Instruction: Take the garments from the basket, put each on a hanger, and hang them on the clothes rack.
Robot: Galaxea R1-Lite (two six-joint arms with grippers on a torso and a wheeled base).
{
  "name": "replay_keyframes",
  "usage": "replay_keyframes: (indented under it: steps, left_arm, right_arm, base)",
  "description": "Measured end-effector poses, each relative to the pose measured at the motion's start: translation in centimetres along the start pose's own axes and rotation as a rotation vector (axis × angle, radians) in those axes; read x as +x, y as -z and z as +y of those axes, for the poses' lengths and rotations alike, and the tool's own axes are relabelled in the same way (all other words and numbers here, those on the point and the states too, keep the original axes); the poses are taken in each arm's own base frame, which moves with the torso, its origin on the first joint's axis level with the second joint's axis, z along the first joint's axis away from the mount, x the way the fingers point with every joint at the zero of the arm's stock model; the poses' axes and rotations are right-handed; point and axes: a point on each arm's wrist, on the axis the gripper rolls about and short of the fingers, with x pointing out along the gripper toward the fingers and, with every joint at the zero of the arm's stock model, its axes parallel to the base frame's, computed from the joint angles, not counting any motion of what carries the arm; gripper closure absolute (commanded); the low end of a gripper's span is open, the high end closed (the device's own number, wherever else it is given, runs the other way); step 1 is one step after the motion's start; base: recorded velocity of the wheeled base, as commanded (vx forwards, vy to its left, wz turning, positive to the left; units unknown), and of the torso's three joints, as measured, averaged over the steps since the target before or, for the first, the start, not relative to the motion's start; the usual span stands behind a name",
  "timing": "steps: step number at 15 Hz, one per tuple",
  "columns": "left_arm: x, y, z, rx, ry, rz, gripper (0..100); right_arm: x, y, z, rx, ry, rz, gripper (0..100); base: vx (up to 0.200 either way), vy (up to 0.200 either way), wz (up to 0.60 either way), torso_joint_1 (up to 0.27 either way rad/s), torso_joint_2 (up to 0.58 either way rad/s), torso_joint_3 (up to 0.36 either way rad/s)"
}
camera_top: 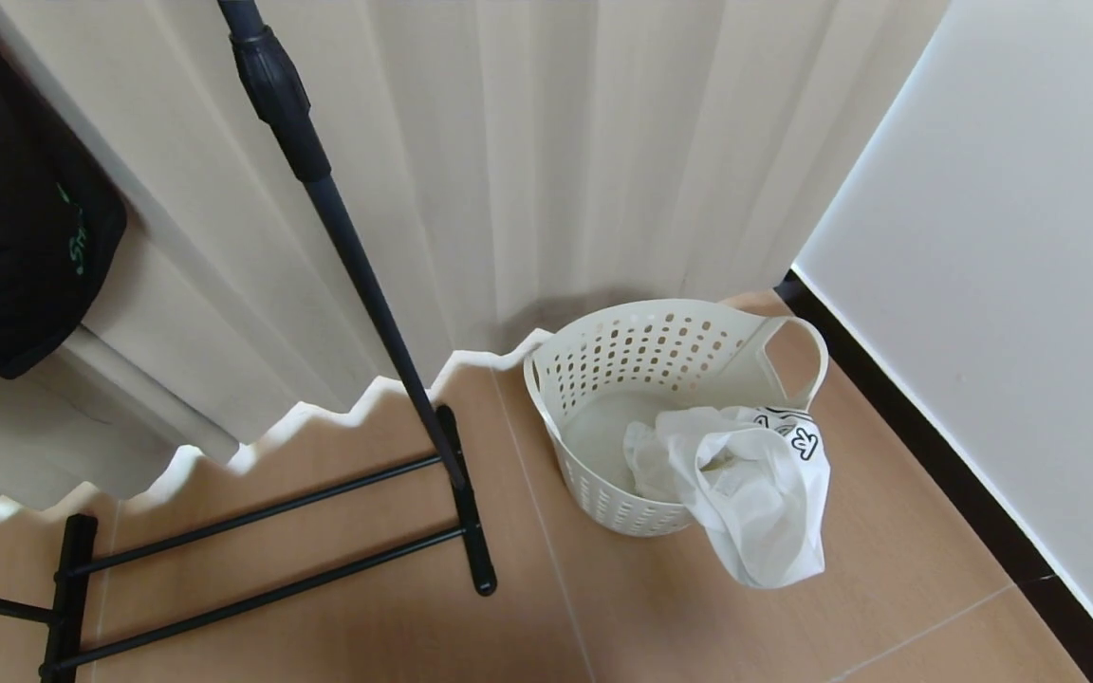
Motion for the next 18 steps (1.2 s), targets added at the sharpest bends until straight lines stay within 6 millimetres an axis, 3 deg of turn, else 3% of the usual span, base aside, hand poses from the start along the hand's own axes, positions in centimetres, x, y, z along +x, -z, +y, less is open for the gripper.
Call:
replay_keyframes:
  steps: [6, 11, 15, 18]
  left_arm:
    - [0.0, 0.0, 0.0, -0.001, -0.003, 0.0, 0]
    - [0.0, 0.0, 0.0, -0.001, -0.004, 0.0, 0]
    - [0.0, 0.0, 0.0, -0.001, -0.004, 0.0, 0]
    - [0.0, 0.0, 0.0, -0.001, -0.004, 0.0, 0]
  right_arm:
    - [0.0, 0.3, 0.0, -0.015, -0.015, 0.033, 0]
    - [0.7, -0.4, 0.0, -0.019, -0.065, 0.109, 0]
    - [3.2, -3.6, 0.2, -0.054, -0.202, 0.211, 0]
    - [6.4, -6.9, 0.6, -0.138, -0.307, 0.287, 0]
  base:
    - [0.0, 0.0, 0.0, 0.001, 0.0, -0.19]
    - [0.0, 0.0, 0.0, 0.0, 0.0, -0.027]
    - [0.0, 0.0, 0.0, 0.0, 0.0, 0.0]
    - [0.0, 0.0, 0.0, 0.0, 0.0, 0.0]
